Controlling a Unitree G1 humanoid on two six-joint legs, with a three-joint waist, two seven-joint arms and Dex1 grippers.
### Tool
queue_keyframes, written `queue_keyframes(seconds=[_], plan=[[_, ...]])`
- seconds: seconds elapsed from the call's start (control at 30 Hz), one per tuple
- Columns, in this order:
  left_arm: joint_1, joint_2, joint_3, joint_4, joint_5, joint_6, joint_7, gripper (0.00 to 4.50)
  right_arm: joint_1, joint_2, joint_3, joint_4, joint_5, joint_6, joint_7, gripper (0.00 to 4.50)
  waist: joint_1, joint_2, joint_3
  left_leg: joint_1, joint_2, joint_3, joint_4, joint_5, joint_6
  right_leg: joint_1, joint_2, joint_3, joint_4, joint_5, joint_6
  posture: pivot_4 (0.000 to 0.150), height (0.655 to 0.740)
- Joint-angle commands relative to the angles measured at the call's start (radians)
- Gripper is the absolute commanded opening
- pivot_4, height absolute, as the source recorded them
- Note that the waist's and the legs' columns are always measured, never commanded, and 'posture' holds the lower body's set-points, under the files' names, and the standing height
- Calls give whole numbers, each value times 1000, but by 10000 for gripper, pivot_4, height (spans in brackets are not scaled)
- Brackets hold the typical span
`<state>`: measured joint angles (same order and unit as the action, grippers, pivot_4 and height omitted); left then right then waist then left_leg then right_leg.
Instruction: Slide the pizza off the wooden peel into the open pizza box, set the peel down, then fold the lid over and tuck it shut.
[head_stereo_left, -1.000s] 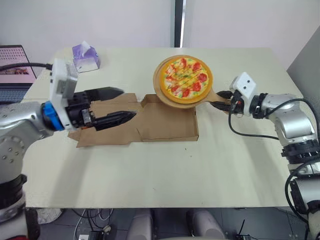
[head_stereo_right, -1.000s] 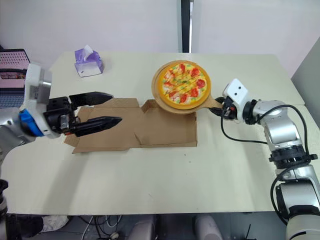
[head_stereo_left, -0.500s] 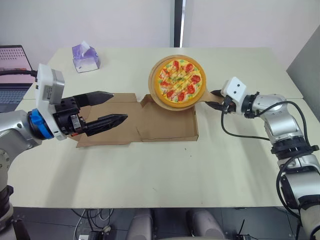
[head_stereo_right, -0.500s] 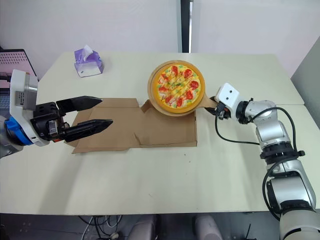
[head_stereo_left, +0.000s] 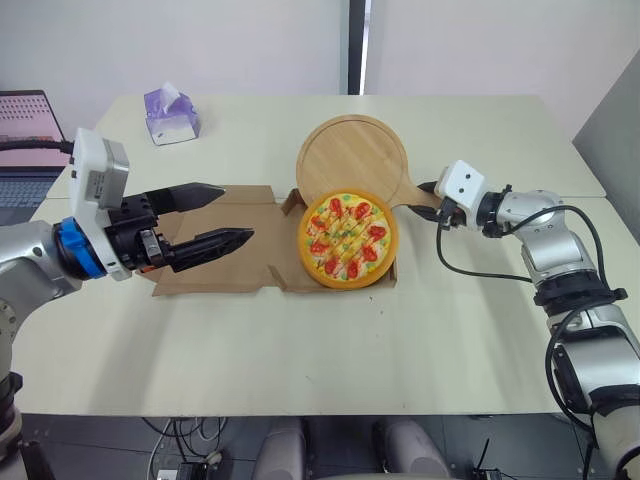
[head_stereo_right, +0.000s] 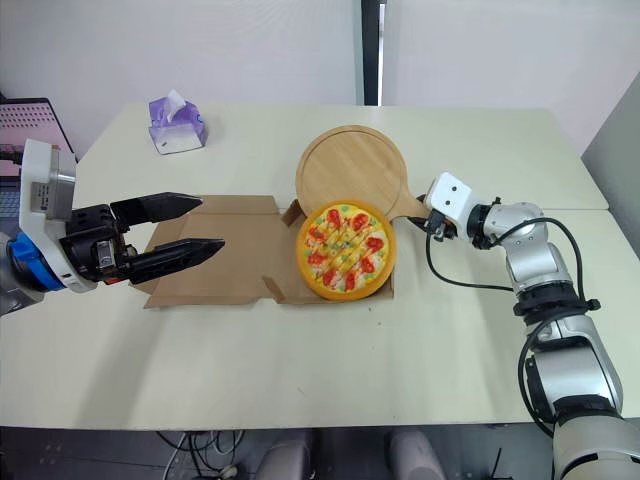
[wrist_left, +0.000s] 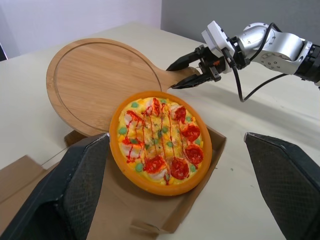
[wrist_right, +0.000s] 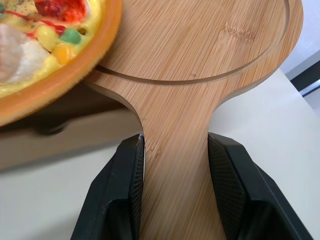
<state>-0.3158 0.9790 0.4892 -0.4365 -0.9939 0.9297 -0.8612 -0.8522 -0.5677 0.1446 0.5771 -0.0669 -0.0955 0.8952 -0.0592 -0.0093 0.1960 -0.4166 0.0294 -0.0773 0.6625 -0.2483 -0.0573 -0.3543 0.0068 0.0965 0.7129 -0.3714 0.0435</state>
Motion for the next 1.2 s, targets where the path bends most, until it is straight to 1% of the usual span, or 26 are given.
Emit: queue_keyframes(seconds=[0.03, 0.23, 0.47, 0.53, 0.67, 0.77, 0.87, 0.97, 1.07, 1.2], plan=[[-14, 17, 28, -25, -26, -16, 7, 45000, -61, 7, -33, -13, 13, -53, -37, 15873, 0, 0, 0, 0, 0, 0, 0, 0, 0, 0, 0, 0, 0, 0, 0, 1500, 7400], [-19, 18, 24, -28, -37, -19, 17, 45000, -114, 18, -42, 68, -32, -135, -135, 15873, -2, 0, 0, 0, 0, 0, 0, 0, 0, 0, 0, 0, 0, 0, 0, 1500, 7400], [-11, 8, 13, -27, -32, -32, 25, 45000, -198, 2, -63, 189, -87, -242, -324, 15873, -5, 0, 0, 0, 0, 0, 0, 0, 0, 0, 0, 0, 0, 0, 0, 1500, 7400], [-15, 5, 7, -27, -32, -36, 25, 45000, -210, -3, -67, 205, -77, -246, -328, 15873, -5, 0, 0, 0, 0, 0, 0, 0, 0, 0, 0, 0, 0, 0, 0, 1500, 7400], [-70, -24, -47, -21, -38, -54, 45, 45000, -182, -17, -98, 166, -26, -192, -275, 15873, -2, 0, 0, 0, 0, 0, 0, 0, 0, 0, 0, 0, 0, 0, 0, 1500, 7400], [-131, -70, -129, -32, -26, -74, 51, 45000, -109, -35, -149, 20, 68, -11, -206, 15873, 4, 0, 0, 0, -1, 0, 0, 0, 0, 1, 0, 0, 0, 0, 0, 1500, 7400], [-194, -106, -212, -32, -4, -94, 34, 45000, -6, -83, -192, -187, 153, 205, -129, 15873, 9, 0, 0, 0, -1, 0, 0, 0, 0, 1, 0, -1, 0, 0, 0, 1500, 7400], [-268, -150, -291, -16, 20, -122, 14, 45000, 138, -158, -252, -423, 233, 431, -90, 15873, 21, 0, 0, -1, -1, 0, 0, 0, 0, 1, 0, -1, 0, 0, 0, 1500, 7400], [-316, -181, -346, 12, 67, -156, -9, 45000, 246, -202, -322, -593, 277, 601, -127, 15873, 25, 0, 0, -1, -1, 1, 0, 0, 0, 1, 0, 0, 0, 0, 0, 1500, 7400], [-375, -228, -429, 49, 120, -195, -62, 45000, 432, -238, -462, -799, 305, 828, -199, 15873, 27, 0, 0, 0, -1, 3, 0, 0, 0, 1, 1, 1, 0, 0, 0, 1500, 7400]])
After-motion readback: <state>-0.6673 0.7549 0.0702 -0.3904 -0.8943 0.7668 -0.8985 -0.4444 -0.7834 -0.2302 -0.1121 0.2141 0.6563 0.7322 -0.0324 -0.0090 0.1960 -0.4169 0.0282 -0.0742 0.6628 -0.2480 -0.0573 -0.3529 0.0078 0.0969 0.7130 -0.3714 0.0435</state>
